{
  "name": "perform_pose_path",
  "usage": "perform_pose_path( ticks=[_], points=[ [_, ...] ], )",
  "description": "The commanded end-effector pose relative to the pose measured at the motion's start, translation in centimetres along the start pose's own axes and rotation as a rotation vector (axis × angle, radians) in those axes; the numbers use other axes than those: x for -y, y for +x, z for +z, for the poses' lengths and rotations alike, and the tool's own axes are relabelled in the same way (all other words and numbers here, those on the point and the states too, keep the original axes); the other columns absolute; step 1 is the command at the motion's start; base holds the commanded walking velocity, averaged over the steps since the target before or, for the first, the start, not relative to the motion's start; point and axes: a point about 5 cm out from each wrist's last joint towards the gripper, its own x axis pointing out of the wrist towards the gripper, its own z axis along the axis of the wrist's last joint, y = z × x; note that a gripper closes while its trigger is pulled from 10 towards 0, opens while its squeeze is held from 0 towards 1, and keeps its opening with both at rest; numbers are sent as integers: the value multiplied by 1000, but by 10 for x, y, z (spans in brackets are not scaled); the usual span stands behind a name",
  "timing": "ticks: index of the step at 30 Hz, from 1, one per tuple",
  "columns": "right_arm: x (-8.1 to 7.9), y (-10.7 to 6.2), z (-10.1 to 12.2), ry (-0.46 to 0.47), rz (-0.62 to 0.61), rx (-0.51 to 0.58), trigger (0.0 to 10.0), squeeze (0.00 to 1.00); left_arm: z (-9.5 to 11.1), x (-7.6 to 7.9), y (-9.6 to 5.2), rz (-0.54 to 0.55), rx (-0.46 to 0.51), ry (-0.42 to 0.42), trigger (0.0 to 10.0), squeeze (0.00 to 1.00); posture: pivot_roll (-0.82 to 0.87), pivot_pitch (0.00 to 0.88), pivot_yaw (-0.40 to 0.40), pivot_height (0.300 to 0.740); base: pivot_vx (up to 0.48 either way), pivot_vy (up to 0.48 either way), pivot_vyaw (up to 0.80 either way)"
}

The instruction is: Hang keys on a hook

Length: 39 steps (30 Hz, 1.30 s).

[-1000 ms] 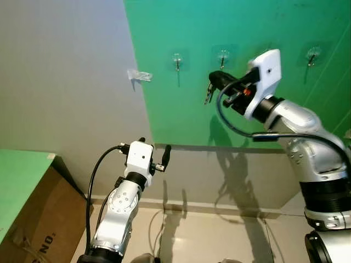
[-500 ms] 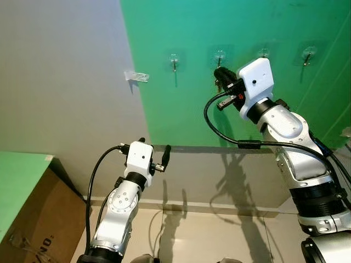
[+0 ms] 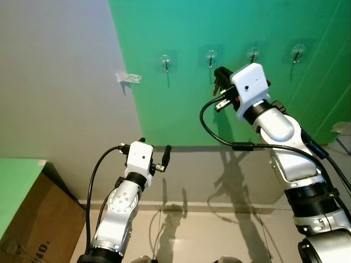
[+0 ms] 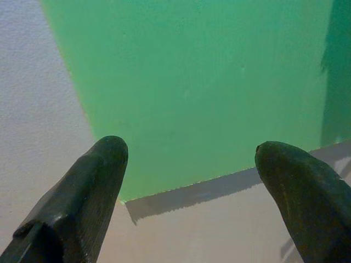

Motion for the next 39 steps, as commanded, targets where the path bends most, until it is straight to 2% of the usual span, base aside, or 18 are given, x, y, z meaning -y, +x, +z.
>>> perform_pose_path(
  ticks=[1,8,11,17,39],
  points=[
    [-3,7,6,-34,9,34,0,0,-2,1,0,-10,-15,6,10000,0,-216,0,88,740,0,0,0],
    [-3,16,7,-77,14,55,0,0,-2,3,0,-17,-15,1,10000,0,-208,0,80,740,0,0,0],
    [0,23,7,-113,6,67,0,0,-9,15,-3,-93,-43,-1,10000,0,-197,0,73,740,0,0,0],
    [3,29,5,-135,3,72,0,0,-10,29,-5,-179,-40,23,10000,0,-193,0,70,740,0,0,0],
    [3,44,-1,-143,11,81,0,0,-8,28,-4,-161,-31,13,10000,0,-184,0,69,740,0,0,0]
  ],
)
